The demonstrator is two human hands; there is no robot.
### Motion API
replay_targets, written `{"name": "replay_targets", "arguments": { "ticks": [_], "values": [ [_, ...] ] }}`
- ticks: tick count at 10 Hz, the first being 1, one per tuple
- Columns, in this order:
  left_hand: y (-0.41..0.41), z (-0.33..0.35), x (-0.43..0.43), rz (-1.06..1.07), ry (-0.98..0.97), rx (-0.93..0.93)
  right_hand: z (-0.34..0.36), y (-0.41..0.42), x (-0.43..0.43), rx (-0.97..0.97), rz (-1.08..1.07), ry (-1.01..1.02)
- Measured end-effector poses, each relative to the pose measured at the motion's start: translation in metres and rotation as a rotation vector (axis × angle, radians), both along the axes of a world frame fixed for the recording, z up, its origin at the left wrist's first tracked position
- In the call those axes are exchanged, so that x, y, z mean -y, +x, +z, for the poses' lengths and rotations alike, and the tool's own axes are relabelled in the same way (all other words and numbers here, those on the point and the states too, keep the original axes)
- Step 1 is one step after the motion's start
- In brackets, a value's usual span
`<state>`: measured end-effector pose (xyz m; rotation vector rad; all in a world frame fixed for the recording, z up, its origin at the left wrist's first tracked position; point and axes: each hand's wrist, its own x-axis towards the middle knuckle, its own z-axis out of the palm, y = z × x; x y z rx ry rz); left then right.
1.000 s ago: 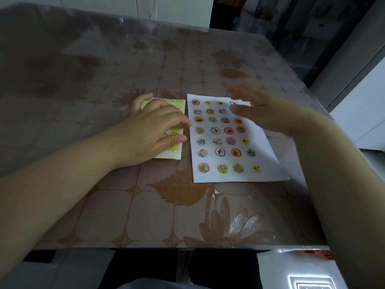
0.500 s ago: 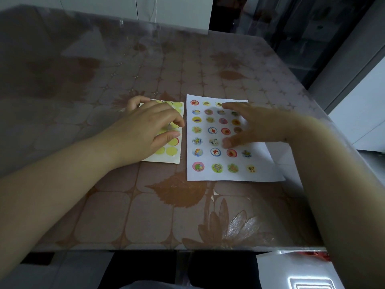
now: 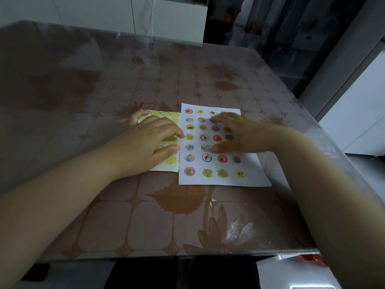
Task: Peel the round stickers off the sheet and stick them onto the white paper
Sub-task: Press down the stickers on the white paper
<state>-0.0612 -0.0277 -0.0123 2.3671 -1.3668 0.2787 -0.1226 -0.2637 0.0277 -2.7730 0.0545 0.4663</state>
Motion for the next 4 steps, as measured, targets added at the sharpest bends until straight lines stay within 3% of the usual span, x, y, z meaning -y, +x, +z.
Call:
{"name": "replay_targets", "arguments": {
  "ticks": [2,3,4],
  "values": [
    [-0.003,-0.001,0.0,0.0,0.071,-0.021,0.012,0.002,-0.01,-0.001,0.046,-0.139],
    [-0.004,0.004,0.001,-0.001,0.132,0.017,0.032,-0.008,-0.02,0.011,0.063,-0.155],
    [-0.008,0.029,-0.006,-0.018,0.119,-0.056,0.063,-0.043,-0.023,0.113,0.077,-0.112]
  ]
}}
